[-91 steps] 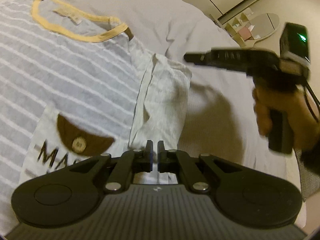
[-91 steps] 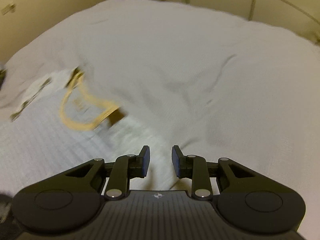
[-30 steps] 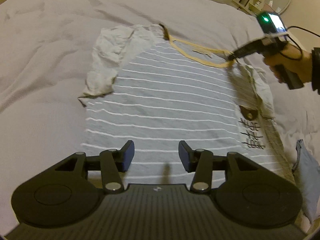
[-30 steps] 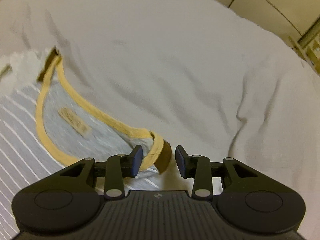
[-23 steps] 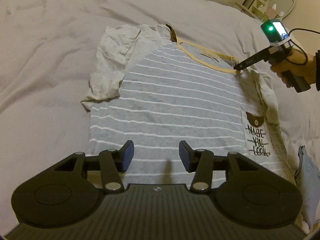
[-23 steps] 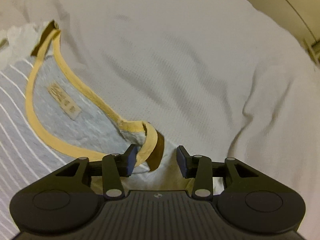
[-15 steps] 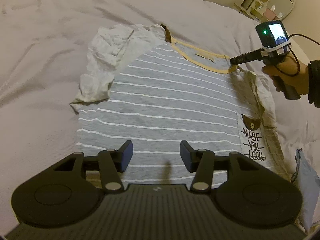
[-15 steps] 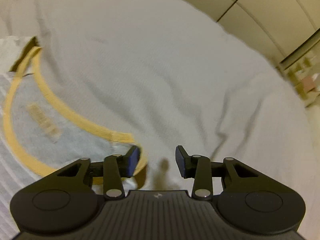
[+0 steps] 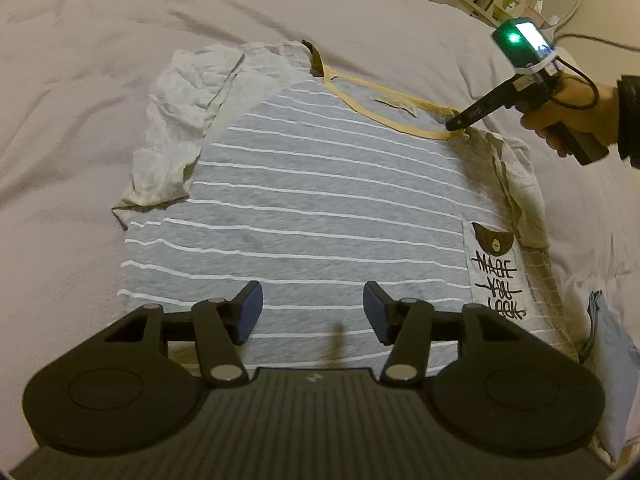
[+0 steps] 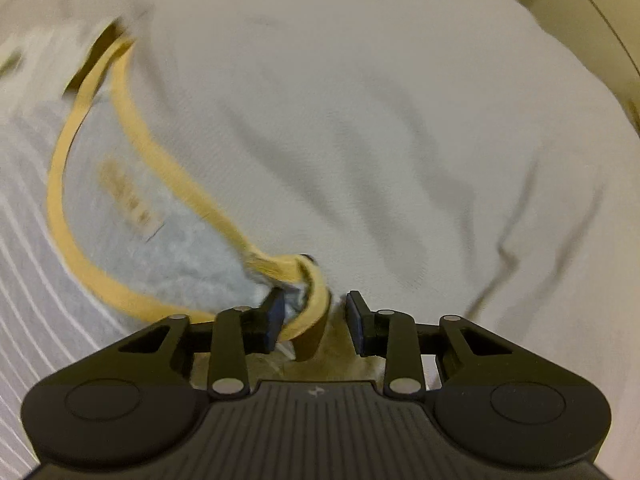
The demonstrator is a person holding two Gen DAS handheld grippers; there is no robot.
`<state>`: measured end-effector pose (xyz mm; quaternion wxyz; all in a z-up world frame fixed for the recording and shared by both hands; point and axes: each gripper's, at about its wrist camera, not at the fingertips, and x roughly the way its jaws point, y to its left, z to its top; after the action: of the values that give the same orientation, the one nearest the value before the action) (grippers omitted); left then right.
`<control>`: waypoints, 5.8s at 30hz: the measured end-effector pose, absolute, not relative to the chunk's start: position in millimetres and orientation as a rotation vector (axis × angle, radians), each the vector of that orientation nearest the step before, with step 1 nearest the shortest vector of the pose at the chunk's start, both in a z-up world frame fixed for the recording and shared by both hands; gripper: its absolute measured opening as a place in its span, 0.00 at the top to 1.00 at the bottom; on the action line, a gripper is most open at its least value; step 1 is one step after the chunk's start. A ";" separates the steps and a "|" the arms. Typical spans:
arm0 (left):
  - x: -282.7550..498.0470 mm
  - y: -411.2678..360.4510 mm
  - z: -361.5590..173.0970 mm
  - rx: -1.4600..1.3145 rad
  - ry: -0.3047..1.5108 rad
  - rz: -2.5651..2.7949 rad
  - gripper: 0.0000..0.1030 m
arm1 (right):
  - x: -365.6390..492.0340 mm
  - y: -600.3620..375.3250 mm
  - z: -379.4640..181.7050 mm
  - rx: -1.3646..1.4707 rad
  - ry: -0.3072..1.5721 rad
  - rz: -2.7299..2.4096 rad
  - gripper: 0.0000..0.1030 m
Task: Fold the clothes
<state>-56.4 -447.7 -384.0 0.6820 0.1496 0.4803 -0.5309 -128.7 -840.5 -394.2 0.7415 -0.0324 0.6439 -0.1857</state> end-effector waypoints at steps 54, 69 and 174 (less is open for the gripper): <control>-67.8 -445.8 -380.5 0.428 1.024 -1.199 0.49 | -178.5 -828.4 -319.2 0.282 0.999 -0.652 0.74; -97.6 -370.0 -351.9 0.674 0.880 -1.340 0.39 | -331.3 -602.3 -270.1 0.369 1.146 -0.608 0.61; -145.2 -151.9 -218.7 1.416 0.240 -1.796 0.99 | -493.5 -356.1 -162.7 -0.494 1.272 -0.348 1.00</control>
<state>-145.2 -151.9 -218.7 0.4085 0.5621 0.0954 -0.7128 -493.5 -356.1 -162.7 0.7623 -0.2271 0.5846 -0.1599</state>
